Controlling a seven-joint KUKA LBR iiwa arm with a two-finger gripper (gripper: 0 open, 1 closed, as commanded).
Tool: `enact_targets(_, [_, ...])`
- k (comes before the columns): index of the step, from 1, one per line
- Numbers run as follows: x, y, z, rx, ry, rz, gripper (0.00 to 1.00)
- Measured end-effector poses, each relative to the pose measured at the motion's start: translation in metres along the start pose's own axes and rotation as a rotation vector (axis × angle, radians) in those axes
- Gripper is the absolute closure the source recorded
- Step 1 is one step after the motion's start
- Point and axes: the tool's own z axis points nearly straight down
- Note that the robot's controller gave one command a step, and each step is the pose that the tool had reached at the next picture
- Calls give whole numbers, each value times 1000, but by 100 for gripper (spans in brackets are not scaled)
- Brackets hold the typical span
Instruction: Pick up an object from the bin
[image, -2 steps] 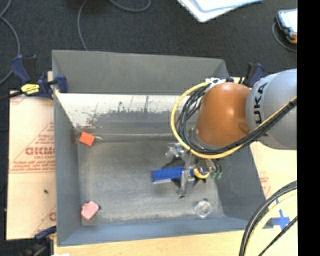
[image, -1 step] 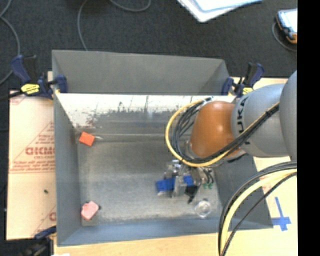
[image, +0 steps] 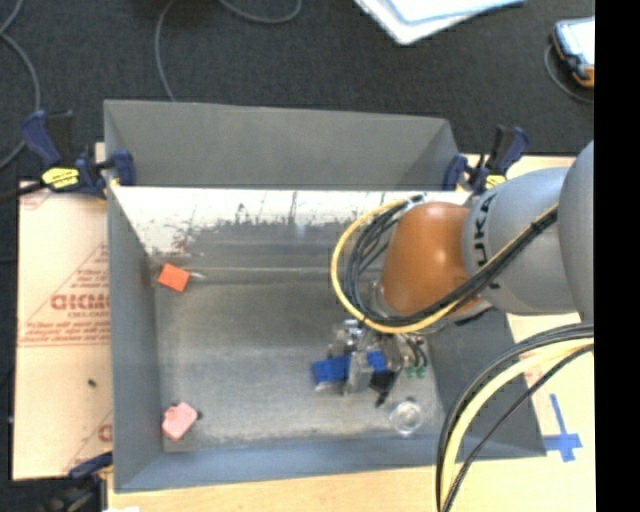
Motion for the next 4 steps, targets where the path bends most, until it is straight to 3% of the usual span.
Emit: enact_targets(4, [0, 0, 0, 0, 0, 7, 100])
